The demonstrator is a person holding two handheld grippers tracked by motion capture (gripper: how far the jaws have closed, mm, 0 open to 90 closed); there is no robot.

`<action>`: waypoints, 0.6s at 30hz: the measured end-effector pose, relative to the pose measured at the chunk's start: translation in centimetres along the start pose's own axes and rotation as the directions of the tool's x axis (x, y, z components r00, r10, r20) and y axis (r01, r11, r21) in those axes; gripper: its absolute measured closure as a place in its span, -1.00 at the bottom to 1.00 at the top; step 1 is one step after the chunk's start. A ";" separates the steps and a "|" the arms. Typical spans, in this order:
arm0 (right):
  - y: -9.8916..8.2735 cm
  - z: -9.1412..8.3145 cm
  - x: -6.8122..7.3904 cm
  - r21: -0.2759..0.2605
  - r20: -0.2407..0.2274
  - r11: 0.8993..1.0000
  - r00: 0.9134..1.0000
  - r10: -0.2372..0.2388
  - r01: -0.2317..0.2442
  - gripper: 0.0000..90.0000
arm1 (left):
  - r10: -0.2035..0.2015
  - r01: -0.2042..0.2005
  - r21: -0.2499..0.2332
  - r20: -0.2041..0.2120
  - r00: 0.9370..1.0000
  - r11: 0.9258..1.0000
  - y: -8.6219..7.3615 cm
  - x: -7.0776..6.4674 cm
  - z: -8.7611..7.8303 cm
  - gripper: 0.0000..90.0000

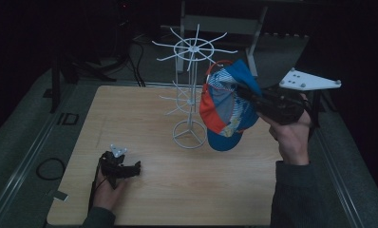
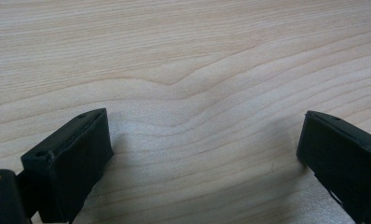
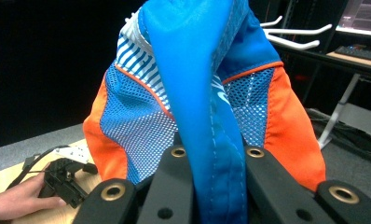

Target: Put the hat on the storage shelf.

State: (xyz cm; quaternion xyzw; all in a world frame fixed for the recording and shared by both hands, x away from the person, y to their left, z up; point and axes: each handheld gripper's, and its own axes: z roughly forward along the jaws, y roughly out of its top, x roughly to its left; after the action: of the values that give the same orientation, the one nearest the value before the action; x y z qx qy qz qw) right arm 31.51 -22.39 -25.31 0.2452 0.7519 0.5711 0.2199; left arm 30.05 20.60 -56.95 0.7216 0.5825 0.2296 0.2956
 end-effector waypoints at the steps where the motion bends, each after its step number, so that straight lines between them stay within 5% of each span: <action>1: -0.1 0.2 0.0 0.002 0.000 1.000 1.000 0.004 -0.004 0.96 | 0.000 0.000 0.000 0.000 1.000 1.000 0.0 0.0 0.0 -0.92; 10: -0.7 2.3 0.3 0.062 0.020 0.998 1.000 -0.007 0.006 0.92 | 0.002 -0.002 0.000 0.000 1.000 1.000 0.0 0.0 0.0 -0.92; 18: -1.4 2.4 0.3 0.088 0.026 0.996 1.000 0.000 -0.002 0.23 | 0.005 -0.005 0.003 0.000 1.000 1.000 0.0 0.0 0.0 -0.92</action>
State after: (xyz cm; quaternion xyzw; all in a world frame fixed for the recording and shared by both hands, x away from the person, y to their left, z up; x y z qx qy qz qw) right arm 32.59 -20.71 -27.33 0.2625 0.7733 0.5343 0.2181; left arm 30.04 20.63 -56.95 0.7233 0.5811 0.2294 0.2941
